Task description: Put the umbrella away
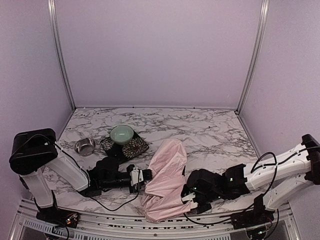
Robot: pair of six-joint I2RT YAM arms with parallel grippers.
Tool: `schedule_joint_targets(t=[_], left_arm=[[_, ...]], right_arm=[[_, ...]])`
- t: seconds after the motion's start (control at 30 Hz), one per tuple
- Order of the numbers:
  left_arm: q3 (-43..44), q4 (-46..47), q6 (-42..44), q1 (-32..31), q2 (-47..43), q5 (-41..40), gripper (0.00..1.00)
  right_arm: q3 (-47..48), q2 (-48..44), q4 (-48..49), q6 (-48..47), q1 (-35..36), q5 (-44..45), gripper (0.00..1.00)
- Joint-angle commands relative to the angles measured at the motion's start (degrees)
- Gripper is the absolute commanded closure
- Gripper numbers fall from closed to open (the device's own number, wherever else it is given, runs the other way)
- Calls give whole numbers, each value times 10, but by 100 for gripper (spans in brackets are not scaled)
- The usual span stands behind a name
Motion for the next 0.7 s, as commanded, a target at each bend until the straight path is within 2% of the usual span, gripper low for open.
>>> schedule_joint_targets(t=[0.0, 0.03, 0.13, 0.2, 0.27, 0.47, 0.6, 0.67], left_arm=[[22, 69, -16, 6, 9, -61, 79], [22, 83, -23, 6, 13, -103, 73], [30, 163, -32, 7, 28, -273, 40], [47, 185, -13, 8, 34, -357, 31], [80, 151, 2, 8, 32, -398, 22], [141, 83, -24, 29, 26, -478, 2], [151, 16, -62, 42, -18, -507, 1], [144, -11, -64, 32, -70, -495, 3]], right_arm=[[20, 53, -31, 17, 10, -5, 100], [23, 59, -37, 20, 10, -9, 100], [26, 67, -54, 29, 10, -22, 100], [24, 69, -59, 35, 10, -30, 100], [24, 73, -62, 41, 10, -33, 100], [27, 79, -68, 53, 10, -34, 100], [34, 85, -71, 61, 9, -36, 100], [40, 91, -74, 63, 8, -33, 100]])
